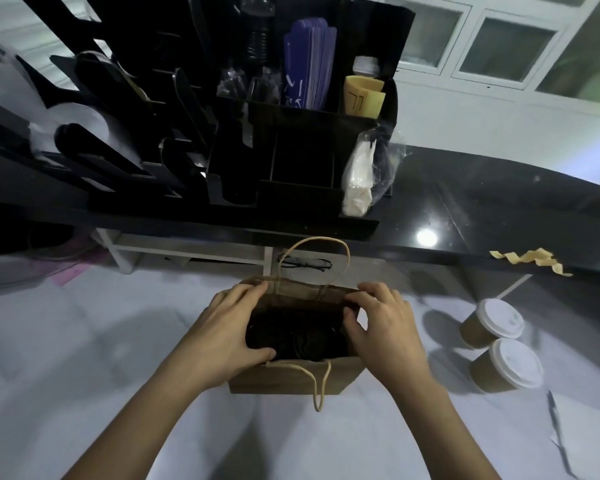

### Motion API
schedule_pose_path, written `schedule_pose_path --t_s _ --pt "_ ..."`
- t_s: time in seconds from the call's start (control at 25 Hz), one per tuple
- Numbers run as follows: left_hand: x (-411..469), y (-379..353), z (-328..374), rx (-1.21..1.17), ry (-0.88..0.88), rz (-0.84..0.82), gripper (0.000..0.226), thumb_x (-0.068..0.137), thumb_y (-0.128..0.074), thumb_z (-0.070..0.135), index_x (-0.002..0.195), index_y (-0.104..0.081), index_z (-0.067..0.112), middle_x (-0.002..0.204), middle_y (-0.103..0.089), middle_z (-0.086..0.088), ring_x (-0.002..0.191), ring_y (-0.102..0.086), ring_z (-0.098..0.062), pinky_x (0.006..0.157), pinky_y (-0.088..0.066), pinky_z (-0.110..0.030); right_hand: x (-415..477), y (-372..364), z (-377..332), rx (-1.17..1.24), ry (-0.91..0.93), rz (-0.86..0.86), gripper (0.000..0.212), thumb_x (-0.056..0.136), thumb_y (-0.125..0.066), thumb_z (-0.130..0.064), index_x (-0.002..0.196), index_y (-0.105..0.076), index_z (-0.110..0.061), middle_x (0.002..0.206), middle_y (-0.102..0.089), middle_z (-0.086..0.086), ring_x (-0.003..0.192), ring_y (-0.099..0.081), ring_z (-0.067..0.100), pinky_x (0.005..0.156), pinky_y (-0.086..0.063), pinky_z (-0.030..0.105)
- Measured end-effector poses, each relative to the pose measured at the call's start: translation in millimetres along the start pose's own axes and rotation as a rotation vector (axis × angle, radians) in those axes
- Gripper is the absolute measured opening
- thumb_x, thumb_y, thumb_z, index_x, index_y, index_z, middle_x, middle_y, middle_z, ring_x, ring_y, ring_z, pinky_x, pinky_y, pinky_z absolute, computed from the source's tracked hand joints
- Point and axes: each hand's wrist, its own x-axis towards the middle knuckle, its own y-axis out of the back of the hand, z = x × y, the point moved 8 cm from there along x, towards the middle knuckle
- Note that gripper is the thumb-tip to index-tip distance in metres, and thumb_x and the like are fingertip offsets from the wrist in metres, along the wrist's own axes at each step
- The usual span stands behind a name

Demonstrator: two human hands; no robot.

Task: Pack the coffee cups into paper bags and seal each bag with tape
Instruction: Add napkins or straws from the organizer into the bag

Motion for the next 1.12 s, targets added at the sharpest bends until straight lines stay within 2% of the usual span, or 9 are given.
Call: schedule_pose_path --t_s 0.2,0.36,0.48,0.76,0.96,1.12 --pt "4 -6 17 0.014 -0.008 0.018 0.086 0.087 -0.071 0.045 0.156 -0.021 0.034 0.155 -0.03 0.013 0.141 -0.024 -0.011 0.117 -0.031 -0.035 -11 13 16 0.046 -0.071 0.007 0.026 0.098 -0.06 -0.029 0.12 -0.071 -0.022 0.129 -0.059 -0.004 0.119 -0.051 0.02 0.1 -0.041 0.033" --pt "1 9 32 0.082 -0.037 0.171 0.048 0.094 -0.063 0.04 0.139 -0.049 0.035 0.137 -0.048 0.015 0.129 -0.035 -0.01 0.109 -0.034 -0.031 -20 20 19 0.119 -0.083 0.019 0.024 0.097 -0.063 -0.027 0.119 -0.07 -0.023 0.128 -0.058 -0.003 0.118 -0.05 0.019 0.098 -0.04 0.03" --pt "-4 25 42 0.048 -0.079 0.258 0.031 0.093 -0.063 0.035 0.125 -0.061 0.034 0.122 -0.053 0.018 0.118 -0.039 -0.008 0.103 -0.036 -0.03 -23 26 17 0.16 -0.087 0.033 0.023 0.097 -0.063 -0.028 0.119 -0.069 -0.025 0.127 -0.057 -0.006 0.116 -0.05 0.016 0.096 -0.04 0.028" --pt "-17 52 87 -0.009 -0.238 0.32 0.028 0.096 -0.057 0.037 0.124 -0.061 0.034 0.12 -0.053 0.023 0.118 -0.036 0.001 0.095 -0.03 -0.02 -27 48 14 0.202 -0.075 0.101 0.028 0.098 -0.061 -0.032 0.125 -0.066 -0.028 0.127 -0.056 -0.01 0.116 -0.053 0.013 0.096 -0.044 0.027" --pt "-23 53 125 -0.006 -0.363 0.292 0.027 0.097 -0.055 0.039 0.122 -0.062 0.033 0.118 -0.053 0.023 0.117 -0.039 -0.001 0.096 -0.033 -0.022 -41 64 24 0.206 -0.122 0.147 0.027 0.099 -0.06 -0.035 0.126 -0.064 -0.034 0.13 -0.054 -0.014 0.118 -0.054 0.012 0.096 -0.048 0.028" --pt "-26 35 161 0.026 -0.471 0.232 0.022 0.096 -0.056 0.036 0.118 -0.063 0.033 0.117 -0.054 0.021 0.119 -0.039 -0.003 0.099 -0.038 -0.025 -61 78 46 0.208 -0.172 0.191 0.027 0.098 -0.063 -0.034 0.125 -0.064 -0.032 0.129 -0.057 -0.012 0.117 -0.055 0.012 0.095 -0.048 0.027"
